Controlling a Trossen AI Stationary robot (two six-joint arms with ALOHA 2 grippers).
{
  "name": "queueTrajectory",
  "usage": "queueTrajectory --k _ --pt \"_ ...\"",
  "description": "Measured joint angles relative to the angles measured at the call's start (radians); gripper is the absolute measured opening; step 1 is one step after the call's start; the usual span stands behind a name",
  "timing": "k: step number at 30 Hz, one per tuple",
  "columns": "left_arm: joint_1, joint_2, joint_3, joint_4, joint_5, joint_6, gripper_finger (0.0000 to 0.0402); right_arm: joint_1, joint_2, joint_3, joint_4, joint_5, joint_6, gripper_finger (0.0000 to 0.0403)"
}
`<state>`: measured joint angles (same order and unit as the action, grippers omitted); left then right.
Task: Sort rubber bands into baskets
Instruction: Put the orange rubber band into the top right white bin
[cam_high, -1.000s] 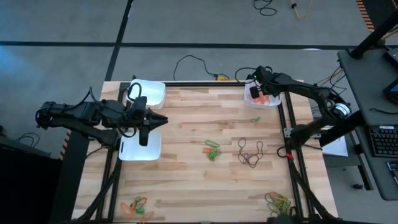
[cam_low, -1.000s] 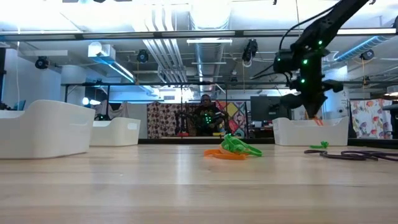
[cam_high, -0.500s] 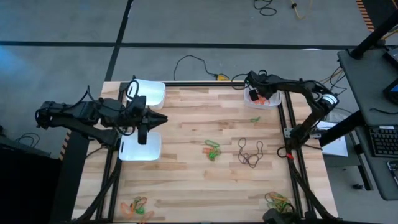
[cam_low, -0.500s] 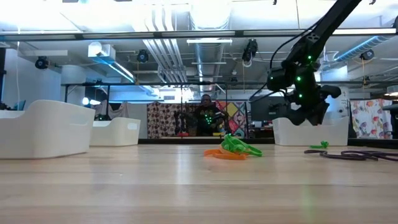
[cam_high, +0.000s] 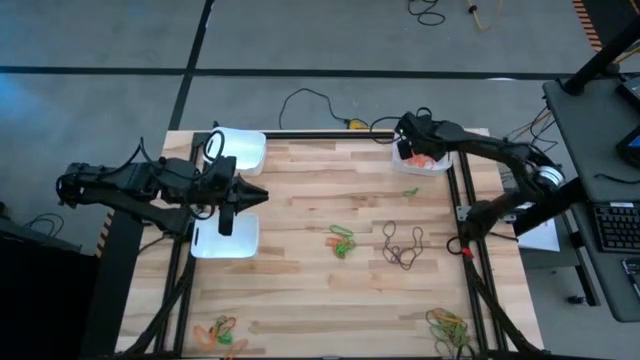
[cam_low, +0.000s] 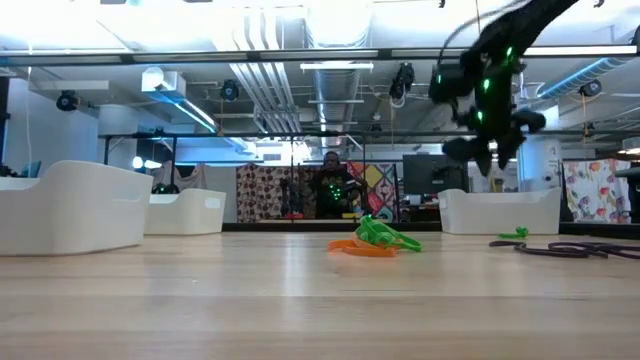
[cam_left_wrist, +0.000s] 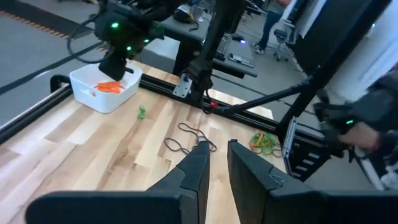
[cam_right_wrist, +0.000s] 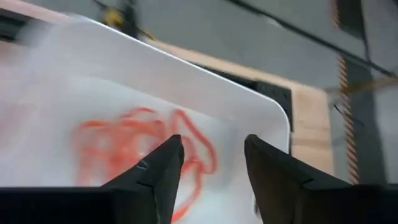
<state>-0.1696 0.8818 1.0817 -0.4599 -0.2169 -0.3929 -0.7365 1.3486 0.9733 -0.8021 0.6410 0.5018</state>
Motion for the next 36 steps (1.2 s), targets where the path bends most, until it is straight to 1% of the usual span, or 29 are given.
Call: queueTrajectory --k 3,6,10,13,15,19,22,25,30,33,36 --pt "0.000 0.000 0.000 0.000 0.000 0.039 0.0042 0.109 -0.078 0.000 0.000 -0.043 0.014 0.0175" --pt "0.000 0.000 0.000 0.000 0.000 0.075 0.0042 0.248 -0.133 0.000 0.012 -0.119 0.028 0.0174" --pt "0.000 0.000 -0.001 -0.003 0.000 0.127 0.0042 0.466 -0.151 0.000 0.017 -0.145 0.101 0.0165" --pt "0.000 0.000 -0.002 -0.014 0.000 0.156 0.0042 0.634 -0.125 0.004 0.051 -0.149 0.141 0.0156" --pt "0.000 0.000 -0.002 -0.018 0.000 0.167 0.0042 0.736 -0.085 0.021 0.079 -0.156 0.175 0.0152" --pt "0.000 0.000 -0.002 -0.028 0.002 0.176 0.0042 0.888 0.018 0.092 0.148 -0.190 0.178 0.0152" --pt "0.000 0.000 -0.003 -0.030 0.017 0.187 0.0042 0.952 0.117 0.167 0.169 -0.229 0.143 0.0156" --pt "0.000 0.000 -0.005 -0.030 0.058 0.189 0.0042 0.981 0.222 0.250 0.194 -0.281 0.106 0.0161" --pt "-0.004 0.000 -0.009 -0.030 0.191 0.158 0.0042 0.982 0.383 0.370 0.209 -0.353 0.047 0.0159" --pt "-0.021 0.000 -0.011 -0.038 0.208 0.136 0.0042 0.979 0.461 0.419 0.210 -0.361 -0.017 0.0155" --pt "-0.037 0.000 -0.011 -0.044 0.208 0.122 0.0042 0.966 0.523 0.446 0.210 -0.362 -0.047 0.0151"
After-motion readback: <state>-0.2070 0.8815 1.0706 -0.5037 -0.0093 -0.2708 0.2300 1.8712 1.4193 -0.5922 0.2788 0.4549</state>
